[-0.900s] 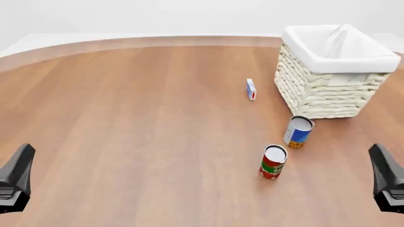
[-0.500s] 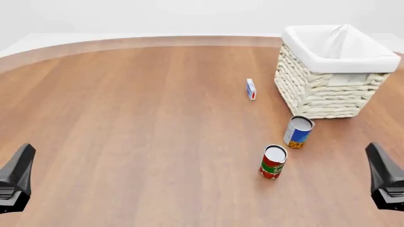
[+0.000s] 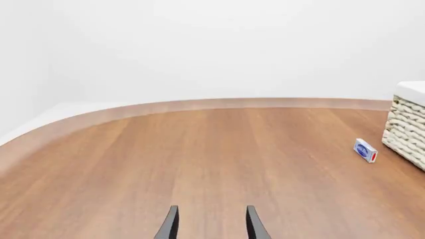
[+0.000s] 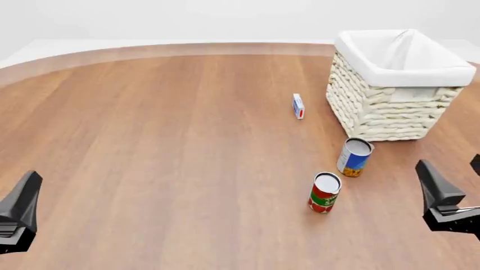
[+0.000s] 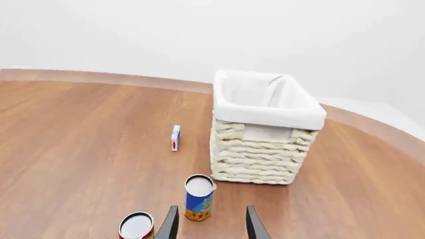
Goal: Pick up the alphabet soup and the cream cheese box, and put them in the basket.
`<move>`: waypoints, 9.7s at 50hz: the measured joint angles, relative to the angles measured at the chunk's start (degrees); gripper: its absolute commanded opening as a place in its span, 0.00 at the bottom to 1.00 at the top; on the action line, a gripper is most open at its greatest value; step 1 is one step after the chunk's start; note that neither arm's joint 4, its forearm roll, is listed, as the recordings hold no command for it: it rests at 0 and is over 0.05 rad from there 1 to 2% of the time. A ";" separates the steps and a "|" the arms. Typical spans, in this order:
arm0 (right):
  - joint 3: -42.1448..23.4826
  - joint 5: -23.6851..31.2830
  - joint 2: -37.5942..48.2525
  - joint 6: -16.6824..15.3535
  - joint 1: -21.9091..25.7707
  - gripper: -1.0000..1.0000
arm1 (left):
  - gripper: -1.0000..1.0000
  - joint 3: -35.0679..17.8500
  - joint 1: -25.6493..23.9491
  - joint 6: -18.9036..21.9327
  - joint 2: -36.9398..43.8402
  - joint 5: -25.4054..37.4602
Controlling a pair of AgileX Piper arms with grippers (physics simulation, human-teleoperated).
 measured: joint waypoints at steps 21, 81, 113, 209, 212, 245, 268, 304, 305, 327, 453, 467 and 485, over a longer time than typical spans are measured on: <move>-1.38 -9.08 14.83 0.07 0.53 1.00 | 1.00 0.00 0.00 0.00 0.00 0.00; -9.31 -30.55 54.51 2.05 -0.08 1.00 | 1.00 0.00 0.00 0.00 0.00 0.00; -11.93 -36.71 66.96 1.37 0.76 1.00 | 1.00 0.00 0.00 0.00 0.00 0.00; -20.29 -43.86 89.75 0.37 1.11 1.00 | 1.00 0.00 0.00 0.00 0.00 0.00; -20.56 -43.94 90.28 0.37 1.08 1.00 | 1.00 0.00 0.00 0.00 0.00 0.00; -19.87 -44.28 89.75 -0.98 0.79 0.00 | 1.00 0.00 0.00 0.00 0.00 0.00; -15.83 -40.65 78.06 -1.22 -0.02 0.00 | 1.00 0.00 0.00 0.00 0.00 0.00; -14.56 -21.49 49.79 -2.98 0.81 0.00 | 1.00 0.00 0.00 0.00 0.00 0.00; -14.73 -20.80 49.08 -3.04 0.80 0.00 | 1.00 0.00 0.00 0.00 0.00 0.00; -21.47 -5.01 35.71 -5.98 0.38 0.00 | 1.00 0.00 0.00 0.00 0.00 0.00; -80.61 19.68 75.91 -13.21 -7.12 0.00 | 1.00 0.00 0.00 0.00 0.00 0.00; -86.81 21.92 82.54 -14.10 -8.84 0.00 | 1.00 0.00 0.00 0.00 0.00 0.00; -94.07 25.09 90.22 -16.07 -9.73 0.00 | 1.00 0.00 0.00 0.00 0.00 0.00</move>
